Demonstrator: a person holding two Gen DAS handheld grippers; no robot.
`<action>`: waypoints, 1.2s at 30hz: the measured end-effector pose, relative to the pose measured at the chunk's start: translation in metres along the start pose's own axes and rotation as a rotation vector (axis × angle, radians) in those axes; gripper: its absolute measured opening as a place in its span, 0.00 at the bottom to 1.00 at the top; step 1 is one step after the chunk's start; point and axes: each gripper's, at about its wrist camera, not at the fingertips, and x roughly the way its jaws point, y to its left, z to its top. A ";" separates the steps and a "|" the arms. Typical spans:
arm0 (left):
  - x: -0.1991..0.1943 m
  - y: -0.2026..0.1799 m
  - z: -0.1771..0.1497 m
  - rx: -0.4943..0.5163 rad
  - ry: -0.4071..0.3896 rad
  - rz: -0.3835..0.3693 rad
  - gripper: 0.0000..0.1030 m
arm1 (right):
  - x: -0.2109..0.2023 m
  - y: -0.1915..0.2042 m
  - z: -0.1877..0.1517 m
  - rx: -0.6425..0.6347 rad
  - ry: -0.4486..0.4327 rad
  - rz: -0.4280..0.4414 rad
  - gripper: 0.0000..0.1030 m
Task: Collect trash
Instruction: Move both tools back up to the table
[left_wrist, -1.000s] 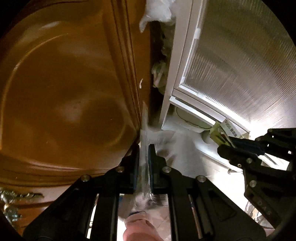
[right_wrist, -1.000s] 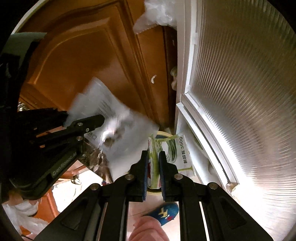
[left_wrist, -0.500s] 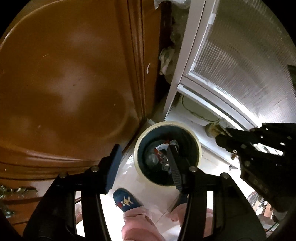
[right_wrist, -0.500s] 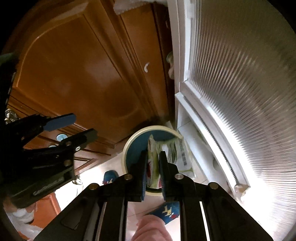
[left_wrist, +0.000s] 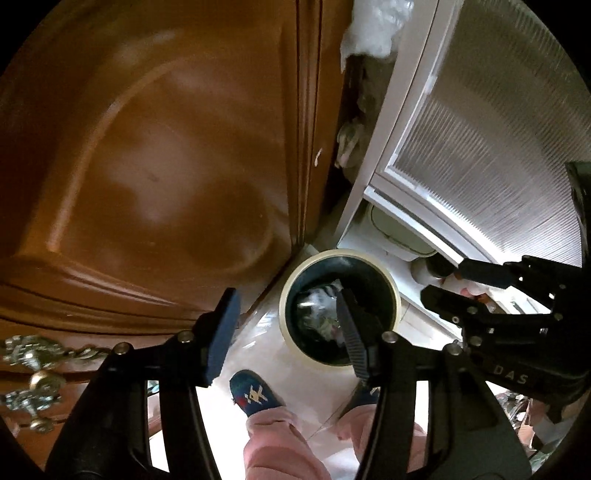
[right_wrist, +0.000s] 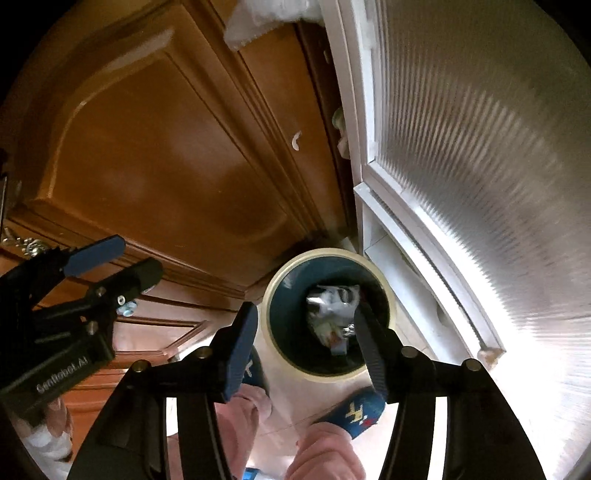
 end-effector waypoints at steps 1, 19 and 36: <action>-0.006 0.001 0.001 0.000 -0.002 0.000 0.49 | -0.003 0.001 0.001 0.000 0.001 -0.001 0.54; -0.222 -0.022 0.083 0.109 -0.300 -0.042 0.50 | -0.247 0.047 0.037 -0.174 -0.292 0.050 0.54; -0.334 -0.071 0.183 0.193 -0.490 -0.012 0.53 | -0.394 -0.013 0.098 -0.119 -0.540 -0.018 0.54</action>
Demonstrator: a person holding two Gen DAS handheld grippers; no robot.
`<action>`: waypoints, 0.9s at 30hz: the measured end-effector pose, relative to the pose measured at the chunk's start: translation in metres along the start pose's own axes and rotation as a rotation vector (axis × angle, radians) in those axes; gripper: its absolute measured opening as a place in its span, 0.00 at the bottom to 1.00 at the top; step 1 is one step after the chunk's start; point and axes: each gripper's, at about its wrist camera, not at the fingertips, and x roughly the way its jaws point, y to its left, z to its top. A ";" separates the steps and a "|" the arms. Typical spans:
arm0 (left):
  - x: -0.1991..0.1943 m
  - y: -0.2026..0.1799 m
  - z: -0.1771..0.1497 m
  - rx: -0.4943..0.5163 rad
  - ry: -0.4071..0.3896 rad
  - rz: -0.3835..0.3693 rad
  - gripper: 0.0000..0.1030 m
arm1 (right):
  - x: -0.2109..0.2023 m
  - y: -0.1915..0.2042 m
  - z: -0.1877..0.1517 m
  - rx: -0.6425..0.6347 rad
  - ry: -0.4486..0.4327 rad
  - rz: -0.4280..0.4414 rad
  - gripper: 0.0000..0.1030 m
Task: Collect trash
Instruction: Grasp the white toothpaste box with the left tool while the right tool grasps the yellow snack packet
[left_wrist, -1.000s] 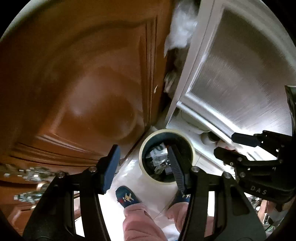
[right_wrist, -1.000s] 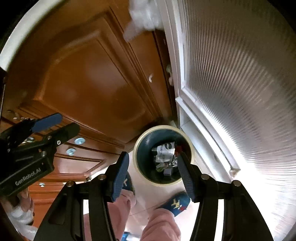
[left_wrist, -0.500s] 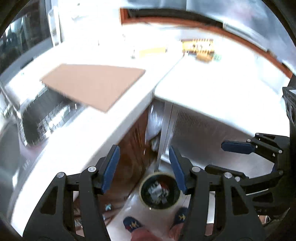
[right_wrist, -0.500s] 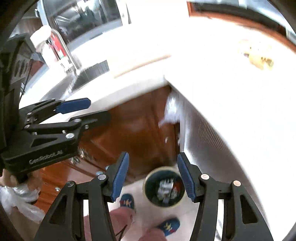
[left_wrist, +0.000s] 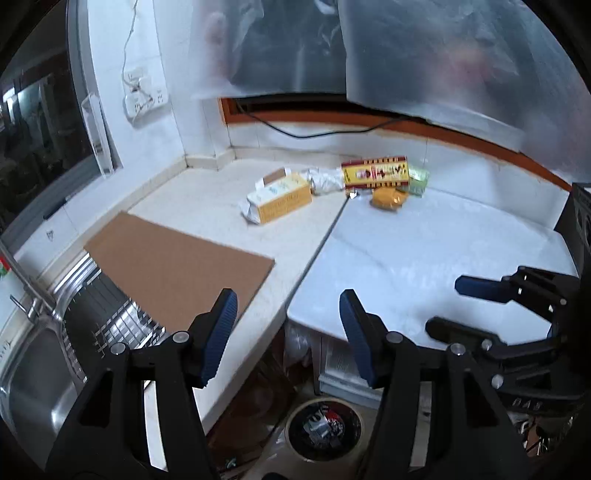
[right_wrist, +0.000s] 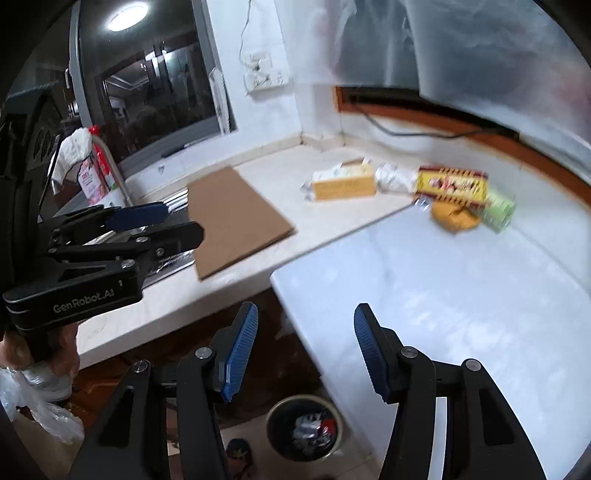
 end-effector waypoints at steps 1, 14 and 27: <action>0.000 -0.003 0.006 0.004 -0.003 0.005 0.53 | 0.002 -0.007 0.006 0.005 -0.001 -0.009 0.54; 0.061 0.009 0.080 0.117 0.040 -0.037 0.53 | 0.051 -0.120 0.080 0.250 -0.009 -0.168 0.75; 0.253 0.048 0.170 0.235 0.253 -0.189 0.65 | 0.155 -0.194 0.123 0.563 0.013 -0.342 0.75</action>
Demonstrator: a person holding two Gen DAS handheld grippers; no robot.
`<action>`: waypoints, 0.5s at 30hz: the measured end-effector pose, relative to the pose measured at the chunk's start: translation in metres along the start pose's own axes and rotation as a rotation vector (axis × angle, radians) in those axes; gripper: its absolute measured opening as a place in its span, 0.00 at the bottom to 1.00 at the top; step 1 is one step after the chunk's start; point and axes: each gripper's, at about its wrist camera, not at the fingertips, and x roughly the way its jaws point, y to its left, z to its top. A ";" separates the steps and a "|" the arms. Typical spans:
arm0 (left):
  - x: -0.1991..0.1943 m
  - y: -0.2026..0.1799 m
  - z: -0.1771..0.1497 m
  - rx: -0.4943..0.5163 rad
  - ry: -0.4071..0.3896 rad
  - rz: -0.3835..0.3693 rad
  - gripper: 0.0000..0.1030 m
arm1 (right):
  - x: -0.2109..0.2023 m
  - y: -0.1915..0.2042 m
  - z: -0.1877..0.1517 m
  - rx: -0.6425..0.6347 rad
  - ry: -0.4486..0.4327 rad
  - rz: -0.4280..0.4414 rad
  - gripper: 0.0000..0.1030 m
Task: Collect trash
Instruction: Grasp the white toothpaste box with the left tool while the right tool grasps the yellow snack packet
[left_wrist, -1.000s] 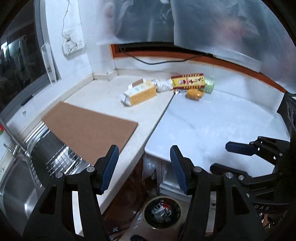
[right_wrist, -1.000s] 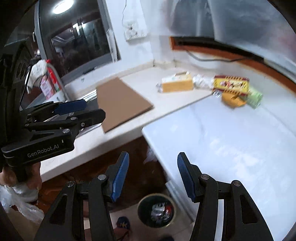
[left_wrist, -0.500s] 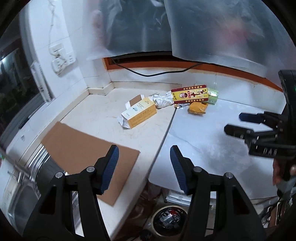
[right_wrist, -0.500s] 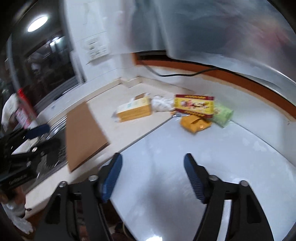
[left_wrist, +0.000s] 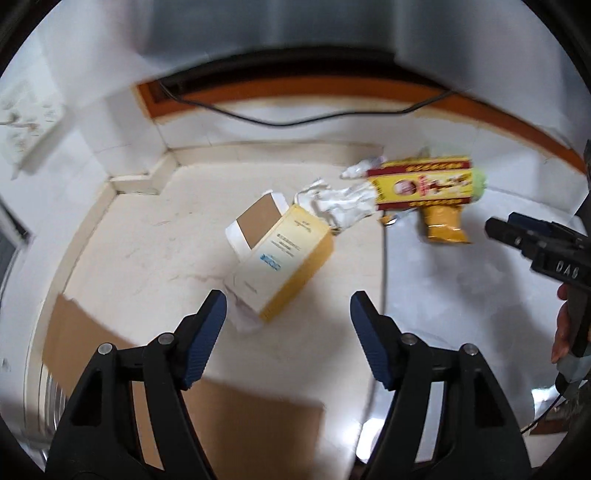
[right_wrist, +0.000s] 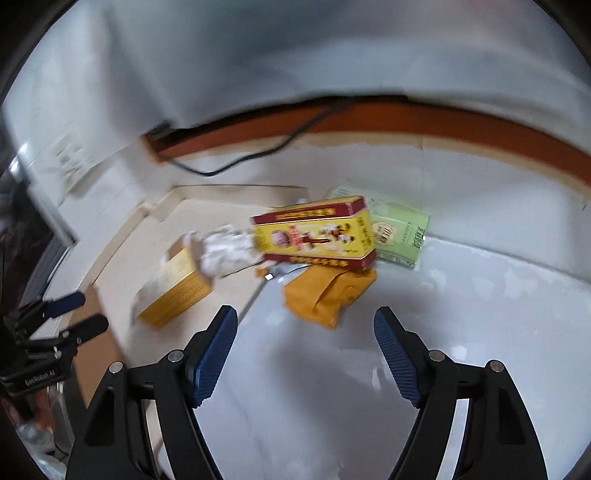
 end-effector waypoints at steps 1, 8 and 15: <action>0.011 0.004 0.005 0.005 0.019 -0.010 0.65 | 0.011 -0.003 0.003 0.034 0.006 -0.004 0.75; 0.082 0.018 0.025 0.067 0.110 -0.062 0.65 | 0.076 -0.007 0.014 0.145 0.015 -0.080 0.75; 0.124 0.022 0.033 0.074 0.145 -0.066 0.67 | 0.113 0.003 0.010 0.115 0.016 -0.158 0.56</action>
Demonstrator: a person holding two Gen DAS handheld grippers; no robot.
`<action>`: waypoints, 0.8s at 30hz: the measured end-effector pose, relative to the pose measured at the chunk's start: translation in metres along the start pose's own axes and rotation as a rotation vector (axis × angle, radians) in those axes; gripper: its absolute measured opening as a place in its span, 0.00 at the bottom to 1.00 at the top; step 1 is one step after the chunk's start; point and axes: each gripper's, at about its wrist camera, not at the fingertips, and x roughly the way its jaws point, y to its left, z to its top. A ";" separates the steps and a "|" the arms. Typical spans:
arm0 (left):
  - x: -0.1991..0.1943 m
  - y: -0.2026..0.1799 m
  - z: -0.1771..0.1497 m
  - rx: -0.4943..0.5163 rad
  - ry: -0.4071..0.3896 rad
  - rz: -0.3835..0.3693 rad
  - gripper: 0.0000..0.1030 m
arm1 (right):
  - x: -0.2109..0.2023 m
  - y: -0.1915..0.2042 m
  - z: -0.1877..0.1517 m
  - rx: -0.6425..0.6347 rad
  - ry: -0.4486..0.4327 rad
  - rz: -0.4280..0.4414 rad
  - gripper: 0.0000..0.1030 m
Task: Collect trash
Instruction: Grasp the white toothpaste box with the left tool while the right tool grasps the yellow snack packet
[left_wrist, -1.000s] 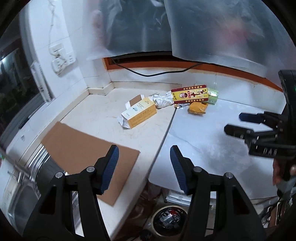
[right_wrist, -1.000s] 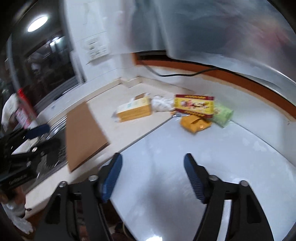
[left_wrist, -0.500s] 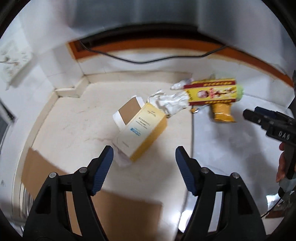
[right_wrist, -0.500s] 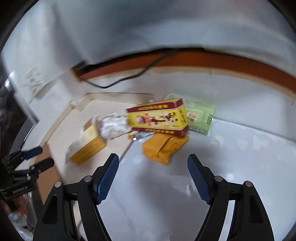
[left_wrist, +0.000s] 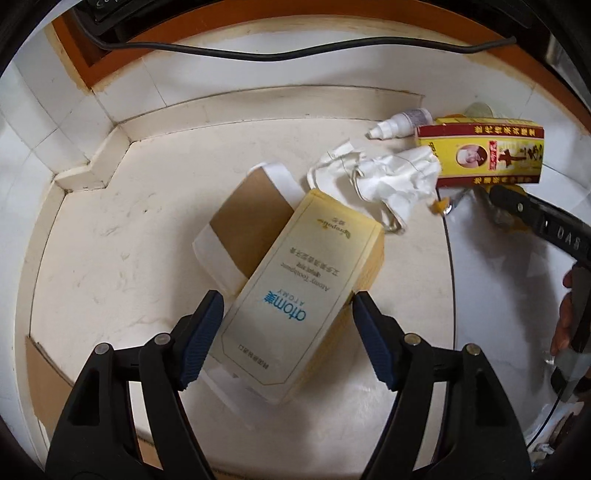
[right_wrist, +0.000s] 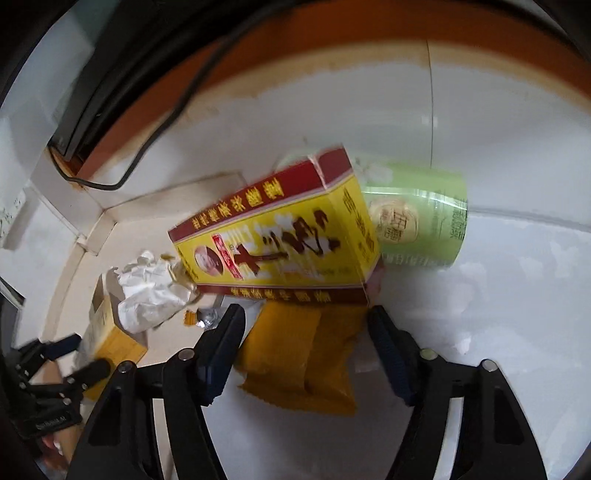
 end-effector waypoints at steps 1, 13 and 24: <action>0.002 0.000 0.001 -0.006 -0.003 -0.006 0.67 | 0.001 0.003 -0.002 -0.019 -0.010 -0.018 0.51; -0.019 -0.036 -0.030 0.027 -0.040 0.025 0.56 | -0.010 0.002 -0.045 -0.045 0.013 0.042 0.35; -0.095 -0.091 -0.093 -0.119 -0.124 0.009 0.53 | -0.064 0.002 -0.101 -0.176 0.057 0.130 0.27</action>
